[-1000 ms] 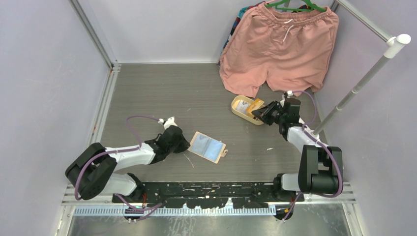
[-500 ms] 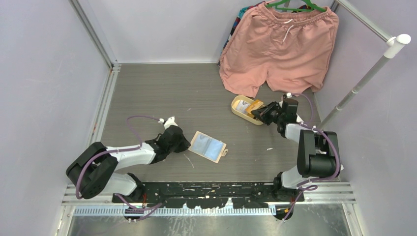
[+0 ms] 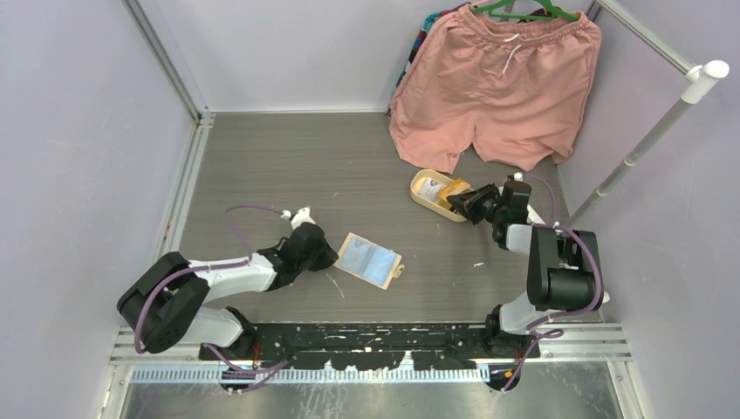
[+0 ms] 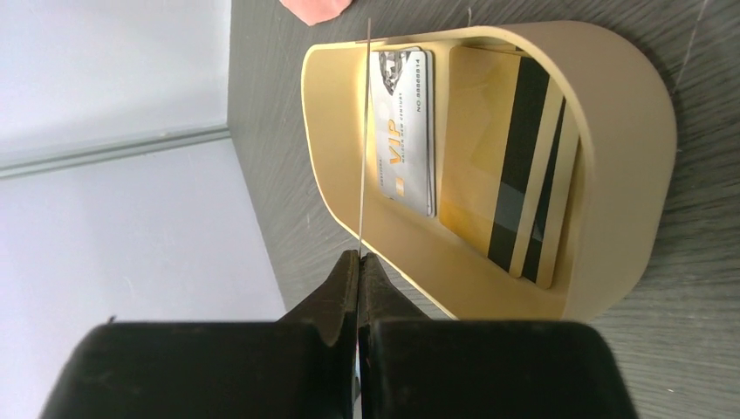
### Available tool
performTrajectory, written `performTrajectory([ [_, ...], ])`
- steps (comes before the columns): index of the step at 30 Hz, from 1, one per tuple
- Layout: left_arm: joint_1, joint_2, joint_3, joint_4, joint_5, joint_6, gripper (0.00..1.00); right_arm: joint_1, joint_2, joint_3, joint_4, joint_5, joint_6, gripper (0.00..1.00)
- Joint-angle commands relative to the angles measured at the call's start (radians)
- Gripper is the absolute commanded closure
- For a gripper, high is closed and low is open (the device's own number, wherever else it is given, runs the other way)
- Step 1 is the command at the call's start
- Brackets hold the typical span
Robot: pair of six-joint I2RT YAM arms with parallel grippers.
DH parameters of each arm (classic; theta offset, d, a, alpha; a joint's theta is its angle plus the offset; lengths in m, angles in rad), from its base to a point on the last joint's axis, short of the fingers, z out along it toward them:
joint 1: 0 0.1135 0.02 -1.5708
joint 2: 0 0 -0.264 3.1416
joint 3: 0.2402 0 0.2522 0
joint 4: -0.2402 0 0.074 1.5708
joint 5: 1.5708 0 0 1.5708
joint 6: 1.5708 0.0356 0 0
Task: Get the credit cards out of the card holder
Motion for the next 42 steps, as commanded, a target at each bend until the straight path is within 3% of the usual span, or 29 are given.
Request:
performTrajectory([
  [1, -0.002, 0.008, -0.014, -0.052, -0.017, 0.014, 1.0, -0.009, 0.002, -0.004, 0.072, -0.027, 0.074, 0.99],
  [14, -0.002, -0.029, -0.029, -0.072, -0.028, 0.012, 1.0, -0.03, 0.085, 0.008, 0.079, -0.07, 0.199, 0.99],
  [26, -0.002, -0.021, -0.028, -0.068, -0.026, 0.009, 1.0, -0.036, -0.004, 0.068, -0.207, -0.018, 0.102, 0.99],
  [42, -0.002, -0.024, -0.032, -0.067, -0.025, 0.007, 1.0, -0.036, -0.028, 0.072, -0.255, -0.03, 0.083, 0.99],
])
